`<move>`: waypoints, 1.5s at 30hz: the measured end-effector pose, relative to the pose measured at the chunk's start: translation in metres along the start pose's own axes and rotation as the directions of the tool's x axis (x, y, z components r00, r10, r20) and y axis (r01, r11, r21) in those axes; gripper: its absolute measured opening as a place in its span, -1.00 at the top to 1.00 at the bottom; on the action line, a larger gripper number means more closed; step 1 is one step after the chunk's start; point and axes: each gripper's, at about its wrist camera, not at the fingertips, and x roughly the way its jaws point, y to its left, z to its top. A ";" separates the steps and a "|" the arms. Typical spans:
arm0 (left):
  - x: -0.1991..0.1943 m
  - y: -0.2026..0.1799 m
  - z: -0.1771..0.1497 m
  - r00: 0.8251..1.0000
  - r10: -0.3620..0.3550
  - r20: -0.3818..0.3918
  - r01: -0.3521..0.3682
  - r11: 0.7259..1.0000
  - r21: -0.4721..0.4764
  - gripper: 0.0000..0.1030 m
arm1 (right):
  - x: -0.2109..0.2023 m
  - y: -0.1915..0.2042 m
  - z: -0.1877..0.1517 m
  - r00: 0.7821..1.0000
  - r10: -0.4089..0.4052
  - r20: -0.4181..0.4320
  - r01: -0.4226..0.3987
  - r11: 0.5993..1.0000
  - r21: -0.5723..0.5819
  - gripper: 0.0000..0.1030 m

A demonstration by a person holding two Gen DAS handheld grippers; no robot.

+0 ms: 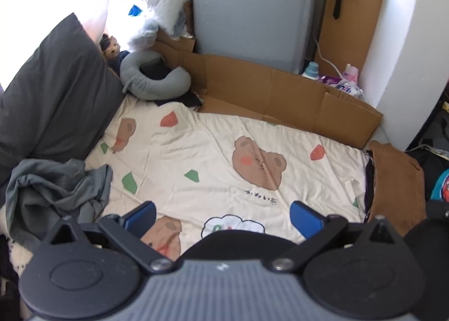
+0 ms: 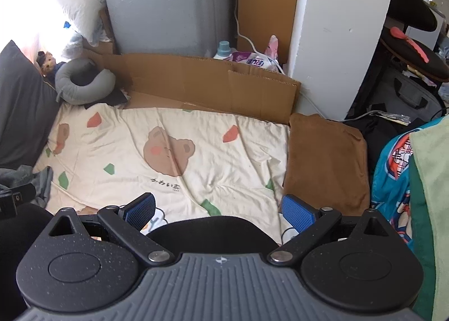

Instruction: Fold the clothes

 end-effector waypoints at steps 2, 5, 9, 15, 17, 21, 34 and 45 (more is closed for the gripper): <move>0.001 -0.001 0.000 1.000 0.001 -0.004 -0.001 1.000 0.007 -0.99 | 0.002 0.000 0.000 1.000 0.014 -0.014 -0.014 1.000 -0.003 -0.94; 0.001 -0.002 0.000 1.000 0.006 -0.005 -0.006 1.000 0.007 -0.99 | 0.002 0.000 0.000 0.999 0.026 -0.023 -0.026 1.000 0.004 -0.94; 0.004 -0.001 0.002 1.000 0.006 -0.013 -0.006 1.000 0.001 -0.98 | 0.003 0.000 0.001 0.999 0.023 -0.027 -0.023 1.000 0.002 -0.94; 0.006 -0.005 0.002 1.000 0.012 -0.012 -0.012 1.000 0.024 -0.97 | 0.007 0.000 0.003 0.999 0.022 -0.036 -0.022 1.000 0.009 -0.94; 0.006 -0.006 0.002 1.000 0.015 -0.005 -0.015 1.000 0.025 -0.97 | 0.007 0.000 0.004 0.999 0.019 -0.036 -0.019 1.000 0.006 -0.94; 0.004 -0.008 0.001 1.000 0.022 0.002 -0.022 0.999 0.031 -0.97 | 0.006 -0.001 0.004 0.999 0.014 -0.031 -0.014 1.000 0.007 -0.94; 0.004 -0.007 0.002 1.000 0.015 0.000 -0.015 1.000 0.018 -0.97 | 0.005 0.001 0.004 1.000 0.002 -0.031 -0.002 1.000 -0.007 -0.94; 0.004 -0.005 0.001 1.000 0.007 -0.006 -0.007 1.000 0.018 -0.96 | 0.004 0.001 0.005 0.999 -0.006 -0.035 0.005 1.000 -0.022 -0.94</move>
